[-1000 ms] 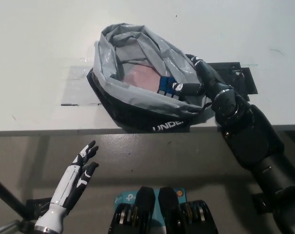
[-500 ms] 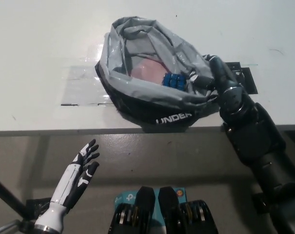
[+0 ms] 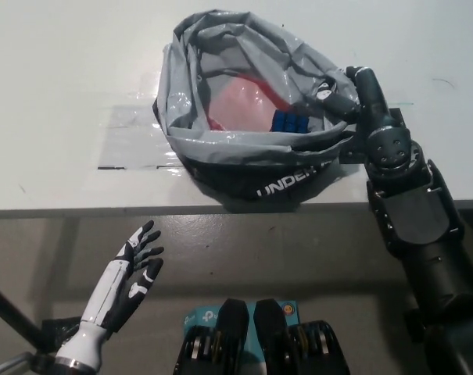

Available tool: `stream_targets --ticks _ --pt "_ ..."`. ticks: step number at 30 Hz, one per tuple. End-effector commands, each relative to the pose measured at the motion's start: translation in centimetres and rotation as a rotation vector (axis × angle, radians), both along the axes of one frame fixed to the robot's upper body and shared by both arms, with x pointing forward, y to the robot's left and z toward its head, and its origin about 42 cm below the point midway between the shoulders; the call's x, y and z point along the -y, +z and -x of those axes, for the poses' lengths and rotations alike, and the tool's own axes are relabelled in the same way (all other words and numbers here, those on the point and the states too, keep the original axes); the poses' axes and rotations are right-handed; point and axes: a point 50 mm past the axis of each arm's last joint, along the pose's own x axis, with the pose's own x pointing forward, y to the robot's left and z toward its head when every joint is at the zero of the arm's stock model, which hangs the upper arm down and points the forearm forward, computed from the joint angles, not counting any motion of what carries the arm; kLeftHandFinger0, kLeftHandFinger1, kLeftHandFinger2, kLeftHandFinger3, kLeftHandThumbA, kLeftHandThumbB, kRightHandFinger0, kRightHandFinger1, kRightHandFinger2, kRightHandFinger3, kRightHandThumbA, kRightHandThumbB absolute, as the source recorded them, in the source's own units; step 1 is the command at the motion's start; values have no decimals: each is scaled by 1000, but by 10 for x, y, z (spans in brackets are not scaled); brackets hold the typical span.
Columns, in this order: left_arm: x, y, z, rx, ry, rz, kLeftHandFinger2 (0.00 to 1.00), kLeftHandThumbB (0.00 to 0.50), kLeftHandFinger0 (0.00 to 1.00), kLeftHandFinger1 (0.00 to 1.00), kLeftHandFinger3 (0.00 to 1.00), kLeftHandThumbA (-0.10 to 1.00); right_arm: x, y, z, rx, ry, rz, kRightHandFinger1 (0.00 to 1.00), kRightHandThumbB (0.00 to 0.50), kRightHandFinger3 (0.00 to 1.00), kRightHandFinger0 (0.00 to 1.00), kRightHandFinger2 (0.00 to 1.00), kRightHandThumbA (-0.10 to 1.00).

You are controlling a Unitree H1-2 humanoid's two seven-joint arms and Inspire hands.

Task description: Use the right hand to pick up a rubix's cube and place it into a plastic bag and lift the bag

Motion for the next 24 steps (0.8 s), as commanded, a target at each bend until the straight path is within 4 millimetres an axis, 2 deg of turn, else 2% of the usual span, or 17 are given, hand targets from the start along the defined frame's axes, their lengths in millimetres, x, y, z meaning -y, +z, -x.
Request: stream_targets --ticks 1,3,6,9,10,12,14,15,16,17,18,19,20,21,22,23,24 --pt "-4 14 -6 68 -1 -16 914 84 833 826 1000 908 -9 49 -4 166 49 -80 404 327 321 163 530 183" --pt "-4 15 -7 71 0 -18 910 86 832 824 1000 911 -10 54 -3 175 59 -89 398 326 324 164 519 184" --pt "-4 16 -8 80 -3 -20 898 90 823 816 1000 917 -13 78 -1 204 98 -141 325 308 336 63 479 163" --pt "-5 17 -9 78 -2 -19 896 100 824 813 1000 922 -16 98 1 238 116 -135 338 297 380 22 551 146" --pt "-4 16 -9 78 -2 -18 894 100 823 812 1000 923 -18 112 2 263 128 -128 368 284 411 20 604 135" --pt "-5 16 -8 78 -1 -18 892 98 821 811 1000 924 -21 125 2 284 144 -127 399 267 468 22 653 115" --pt "-5 15 -8 79 -3 -15 893 79 803 803 1000 911 -27 148 2 307 155 -122 435 243 553 45 698 38" --pt "-5 15 -8 77 -2 -12 891 84 801 801 1000 905 -32 169 1 331 167 -118 478 225 644 74 753 -80" --pt "-5 15 -8 74 2 -11 891 86 801 801 1000 902 -35 185 0 351 170 -102 553 207 709 128 833 -99" --pt "-5 15 -8 73 4 -13 891 88 801 800 1000 902 -37 195 -1 357 168 -89 602 204 723 173 876 -100" --pt "-4 15 -7 72 6 -15 890 88 802 800 1000 902 -39 210 -2 362 168 -75 543 197 708 123 832 -100" --pt "-4 15 -7 72 6 -16 889 89 802 800 1000 902 -40 214 -3 363 170 -74 520 191 699 102 816 -100" --pt "-4 15 -7 71 6 -16 888 88 805 800 1000 902 -41 226 -4 367 179 -77 457 171 695 34 803 -100" --pt "-4 16 -7 72 4 -17 886 80 804 799 1000 901 -42 244 -6 374 187 -82 429 161 678 1 769 -100" --pt "-4 16 -7 73 4 -18 886 80 804 799 1000 901 -43 250 -6 377 188 -84 429 161 678 1 769 -100" --pt "-3 16 -7 75 4 -21 885 76 801 798 1000 900 -42 257 -8 383 198 -93 430 145 764 0 768 -100" --pt "-3 16 -7 75 4 -23 885 76 801 798 1000 900 -42 260 -9 387 205 -100 430 145 764 0 768 -100"
